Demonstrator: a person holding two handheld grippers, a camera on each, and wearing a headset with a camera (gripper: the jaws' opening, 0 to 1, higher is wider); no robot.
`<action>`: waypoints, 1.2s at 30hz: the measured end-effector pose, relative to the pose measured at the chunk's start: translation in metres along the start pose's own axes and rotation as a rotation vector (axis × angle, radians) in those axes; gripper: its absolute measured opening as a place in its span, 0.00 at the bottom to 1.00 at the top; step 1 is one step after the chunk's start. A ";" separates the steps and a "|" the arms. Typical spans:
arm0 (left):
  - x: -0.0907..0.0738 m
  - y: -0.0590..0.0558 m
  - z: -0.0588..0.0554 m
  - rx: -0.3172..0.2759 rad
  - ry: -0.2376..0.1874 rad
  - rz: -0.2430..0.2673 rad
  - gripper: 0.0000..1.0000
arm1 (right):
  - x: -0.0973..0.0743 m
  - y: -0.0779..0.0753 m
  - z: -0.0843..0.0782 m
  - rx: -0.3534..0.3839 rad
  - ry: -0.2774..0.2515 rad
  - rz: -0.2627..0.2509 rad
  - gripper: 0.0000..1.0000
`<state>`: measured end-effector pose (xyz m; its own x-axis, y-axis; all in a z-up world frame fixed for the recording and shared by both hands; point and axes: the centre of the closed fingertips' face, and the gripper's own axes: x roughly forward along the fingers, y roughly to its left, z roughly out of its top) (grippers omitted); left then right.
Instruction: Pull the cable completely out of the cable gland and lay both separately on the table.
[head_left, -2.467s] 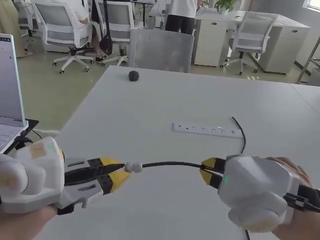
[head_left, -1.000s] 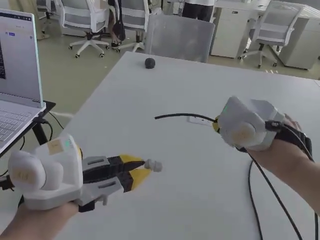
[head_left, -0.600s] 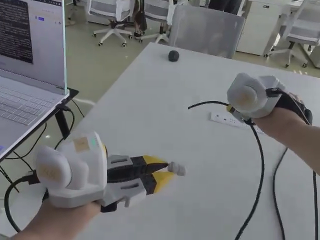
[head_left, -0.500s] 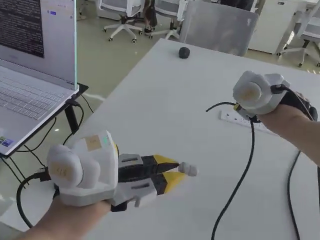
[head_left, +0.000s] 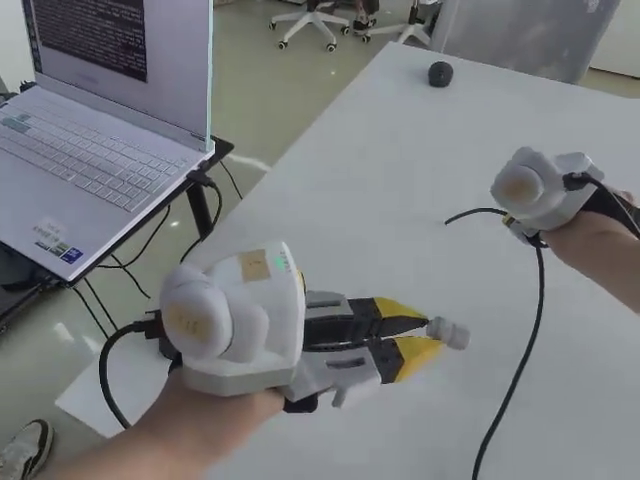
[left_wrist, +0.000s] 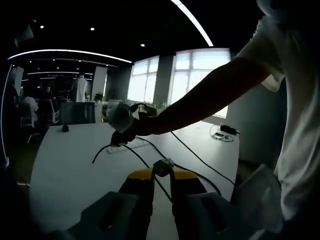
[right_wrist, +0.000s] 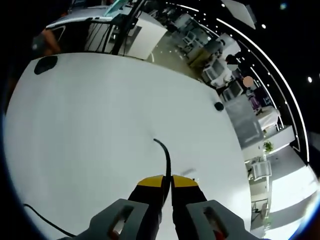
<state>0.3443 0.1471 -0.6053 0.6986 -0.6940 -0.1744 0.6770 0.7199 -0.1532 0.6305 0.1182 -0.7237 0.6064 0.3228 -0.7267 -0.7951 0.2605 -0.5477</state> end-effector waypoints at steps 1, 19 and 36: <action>0.001 0.000 0.000 0.001 0.000 -0.002 0.13 | 0.002 0.001 -0.002 -0.004 0.005 0.002 0.00; 0.017 -0.010 0.000 0.027 0.011 -0.048 0.13 | -0.014 -0.012 -0.014 0.007 -0.034 -0.024 0.02; 0.024 -0.035 -0.043 0.013 0.070 -0.145 0.13 | -0.154 0.089 -0.047 0.110 -0.300 0.055 0.00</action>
<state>0.3267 0.1057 -0.6458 0.5755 -0.7881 -0.2186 0.7731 0.6114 -0.1688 0.4656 0.0494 -0.6802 0.5520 0.5890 -0.5902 -0.8306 0.3264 -0.4511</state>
